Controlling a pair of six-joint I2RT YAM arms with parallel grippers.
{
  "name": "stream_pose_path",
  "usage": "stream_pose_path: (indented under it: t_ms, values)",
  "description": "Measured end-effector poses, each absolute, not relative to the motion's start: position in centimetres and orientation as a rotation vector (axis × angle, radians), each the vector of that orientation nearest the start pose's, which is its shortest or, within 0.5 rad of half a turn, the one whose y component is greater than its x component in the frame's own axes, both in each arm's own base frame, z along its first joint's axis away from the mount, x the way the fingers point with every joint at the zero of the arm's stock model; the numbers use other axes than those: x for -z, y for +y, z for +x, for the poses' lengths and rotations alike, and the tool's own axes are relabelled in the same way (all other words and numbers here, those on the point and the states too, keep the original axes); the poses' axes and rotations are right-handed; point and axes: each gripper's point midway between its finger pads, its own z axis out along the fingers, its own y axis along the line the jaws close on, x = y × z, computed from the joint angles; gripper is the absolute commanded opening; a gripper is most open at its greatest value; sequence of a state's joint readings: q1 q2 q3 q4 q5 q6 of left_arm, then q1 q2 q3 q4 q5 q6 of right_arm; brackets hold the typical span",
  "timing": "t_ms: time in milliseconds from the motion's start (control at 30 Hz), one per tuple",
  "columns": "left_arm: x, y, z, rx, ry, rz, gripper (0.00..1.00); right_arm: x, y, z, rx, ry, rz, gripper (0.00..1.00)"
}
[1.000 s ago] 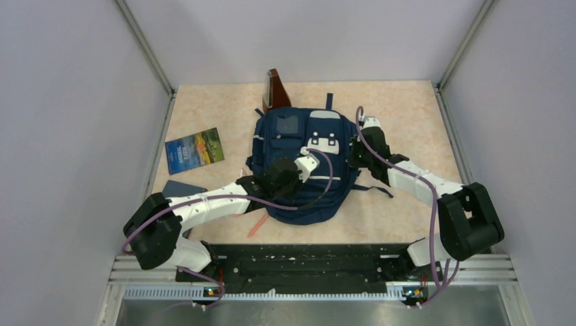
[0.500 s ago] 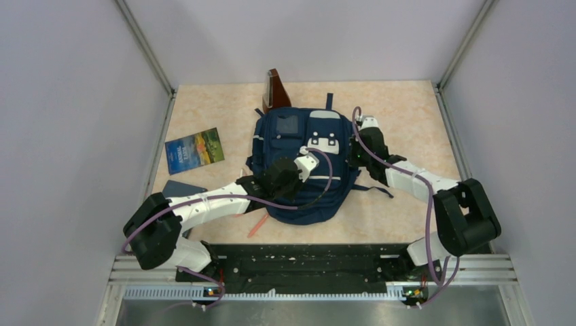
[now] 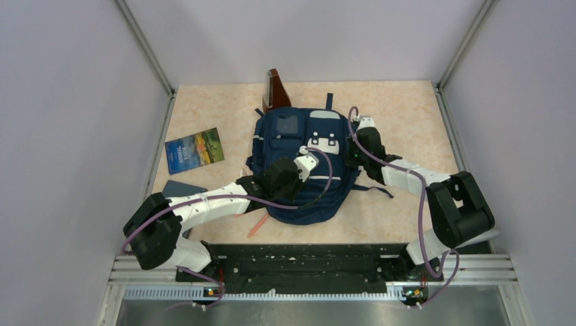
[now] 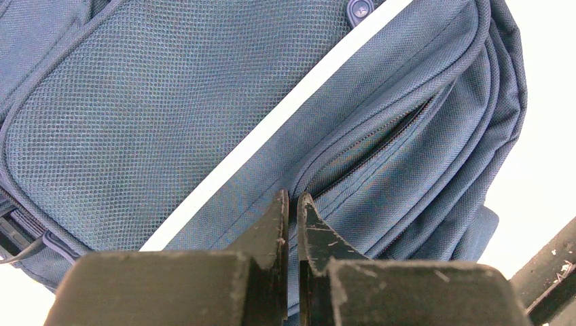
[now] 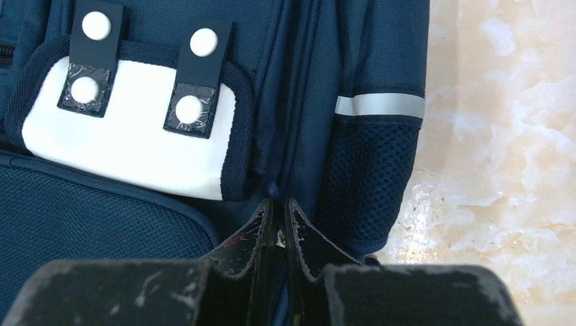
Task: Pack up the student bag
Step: Unzip the student bag at the center of the board.
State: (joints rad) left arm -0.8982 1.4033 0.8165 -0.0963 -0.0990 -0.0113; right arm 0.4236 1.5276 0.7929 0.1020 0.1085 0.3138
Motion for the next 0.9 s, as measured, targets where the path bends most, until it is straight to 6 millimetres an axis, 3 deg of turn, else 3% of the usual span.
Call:
stream_pose_path:
  t_ms: [367, 433, 533, 733, 900]
  values:
    - [-9.9, -28.7, 25.0, 0.379, 2.085, 0.918, 0.00, -6.8, 16.6, 37.7, -0.303, 2.236, -0.072, 0.17]
    - [-9.9, -28.7, 25.0, 0.380, 2.086, 0.916, 0.00, -6.8, 16.8, 37.8, -0.306, 2.238, -0.074, 0.13]
    - [-9.9, -28.7, 25.0, 0.381, 2.086, 0.914, 0.00, -6.7, 16.9, 38.0, -0.306, 2.242, -0.080, 0.00]
    - [-10.0, -28.7, 25.1, 0.385, 2.092, 0.884, 0.00, -7.0, 16.8, 37.9, -0.302, 2.236, -0.081, 0.00]
    - [-10.2, -28.9, 25.2, 0.400, 2.099, 0.843, 0.00, -9.2, 16.1, 36.8, -0.315, 2.175, -0.058, 0.00]
